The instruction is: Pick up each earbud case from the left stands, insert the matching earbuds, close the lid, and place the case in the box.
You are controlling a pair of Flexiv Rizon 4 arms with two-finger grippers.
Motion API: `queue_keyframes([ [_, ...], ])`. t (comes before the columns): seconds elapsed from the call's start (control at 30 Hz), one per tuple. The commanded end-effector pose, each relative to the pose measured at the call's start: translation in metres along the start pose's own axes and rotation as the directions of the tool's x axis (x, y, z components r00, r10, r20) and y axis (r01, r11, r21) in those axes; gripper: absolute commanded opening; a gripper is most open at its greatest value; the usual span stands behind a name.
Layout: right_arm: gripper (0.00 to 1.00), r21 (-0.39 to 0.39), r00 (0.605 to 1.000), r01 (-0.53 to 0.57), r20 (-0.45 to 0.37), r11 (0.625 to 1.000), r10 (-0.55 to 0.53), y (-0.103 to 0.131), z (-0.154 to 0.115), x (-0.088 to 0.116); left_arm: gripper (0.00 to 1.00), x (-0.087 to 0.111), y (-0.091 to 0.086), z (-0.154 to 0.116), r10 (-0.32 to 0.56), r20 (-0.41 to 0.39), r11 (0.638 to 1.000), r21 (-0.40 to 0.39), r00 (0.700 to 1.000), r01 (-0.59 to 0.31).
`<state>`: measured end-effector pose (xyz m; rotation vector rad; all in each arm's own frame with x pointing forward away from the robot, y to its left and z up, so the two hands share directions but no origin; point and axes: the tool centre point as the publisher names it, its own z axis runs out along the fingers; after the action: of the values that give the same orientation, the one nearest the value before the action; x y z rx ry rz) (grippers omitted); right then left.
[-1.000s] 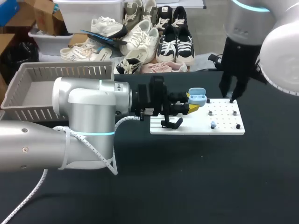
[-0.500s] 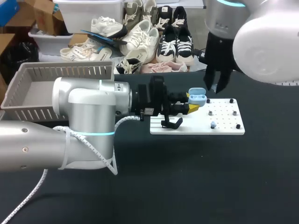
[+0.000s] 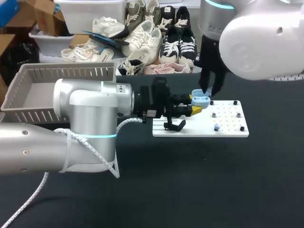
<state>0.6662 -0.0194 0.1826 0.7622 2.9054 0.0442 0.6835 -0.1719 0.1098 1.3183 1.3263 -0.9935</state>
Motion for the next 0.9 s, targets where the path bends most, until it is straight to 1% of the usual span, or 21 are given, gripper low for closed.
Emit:
queue_keyframes([
  [0.03, 0.00, 0.005, 1.000, 0.005, -0.009, 1.000, -0.005, 0.004, 0.004, -0.001, 0.00, 0.001, -0.001, 0.000, 0.001, 0.002, 1.000, -0.003, 1.000, -0.001],
  [0.37, 0.00, 0.010, 1.000, 0.022, -0.023, 1.000, -0.022, 0.009, 0.008, 0.003, 0.00, 0.001, -0.001, 0.000, 0.001, 0.002, 1.000, -0.003, 1.000, -0.001],
  [0.53, 0.00, 0.013, 0.999, 0.026, -0.029, 1.000, -0.025, 0.010, 0.011, 0.000, 0.00, 0.001, -0.001, 0.000, 0.001, 0.002, 1.000, -0.003, 1.000, -0.001],
  [0.9, 0.00, 0.017, 0.999, 0.029, -0.045, 0.999, -0.028, 0.011, 0.016, 0.000, 0.00, 0.001, -0.001, 0.000, 0.001, 0.002, 1.000, -0.003, 1.000, -0.001],
])
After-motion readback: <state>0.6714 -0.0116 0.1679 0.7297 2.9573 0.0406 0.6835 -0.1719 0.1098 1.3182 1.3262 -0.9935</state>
